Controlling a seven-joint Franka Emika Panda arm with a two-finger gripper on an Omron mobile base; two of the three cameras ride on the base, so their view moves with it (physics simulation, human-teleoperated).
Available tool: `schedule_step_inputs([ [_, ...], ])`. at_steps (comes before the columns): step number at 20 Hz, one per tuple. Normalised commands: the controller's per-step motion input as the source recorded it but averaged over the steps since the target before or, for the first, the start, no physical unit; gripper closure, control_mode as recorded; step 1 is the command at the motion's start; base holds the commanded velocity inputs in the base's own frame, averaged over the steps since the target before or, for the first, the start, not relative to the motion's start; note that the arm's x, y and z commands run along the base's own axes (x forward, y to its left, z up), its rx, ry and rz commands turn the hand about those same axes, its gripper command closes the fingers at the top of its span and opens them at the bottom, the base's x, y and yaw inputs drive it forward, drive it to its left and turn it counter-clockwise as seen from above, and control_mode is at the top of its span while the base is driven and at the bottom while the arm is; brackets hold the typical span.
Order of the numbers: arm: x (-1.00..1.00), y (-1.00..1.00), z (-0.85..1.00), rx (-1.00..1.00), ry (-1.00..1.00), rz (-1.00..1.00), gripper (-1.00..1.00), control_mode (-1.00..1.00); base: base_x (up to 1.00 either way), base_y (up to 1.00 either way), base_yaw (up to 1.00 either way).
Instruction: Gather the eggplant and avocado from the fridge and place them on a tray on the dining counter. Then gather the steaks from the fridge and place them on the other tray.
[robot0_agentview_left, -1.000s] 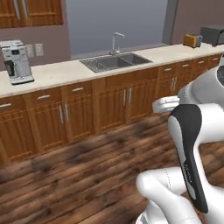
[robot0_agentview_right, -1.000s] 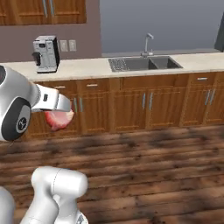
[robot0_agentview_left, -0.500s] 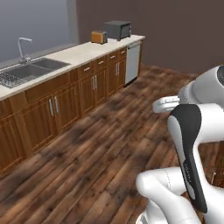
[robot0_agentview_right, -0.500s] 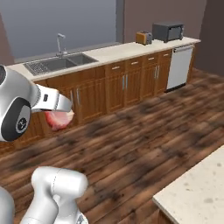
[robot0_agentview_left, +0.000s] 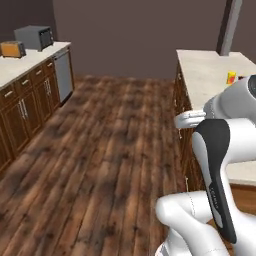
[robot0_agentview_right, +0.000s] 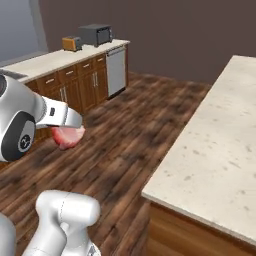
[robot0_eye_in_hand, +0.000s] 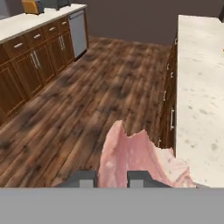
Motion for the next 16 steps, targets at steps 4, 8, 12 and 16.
schedule_step_inputs([
  [4, 0.0, 0.0, 0.0, 0.0, 0.0, 0.0, 1.0, 1.0, 0.08, 0.0, -0.62],
  [8, 0.0, 0.0, 0.0, 0.0, 0.0, 0.0, 1.0, 1.0, 0.0, 0.0, -0.61],
  [12, 0.0, 0.0, 0.0, 0.0, 0.0, 0.0, 1.0, 1.0, 0.0, 0.0, -0.58],
  [16, 0.0, 0.0, 0.0, 0.0, 0.0, 0.0, 1.0, 1.0, 0.0, -0.01, -0.61],
])
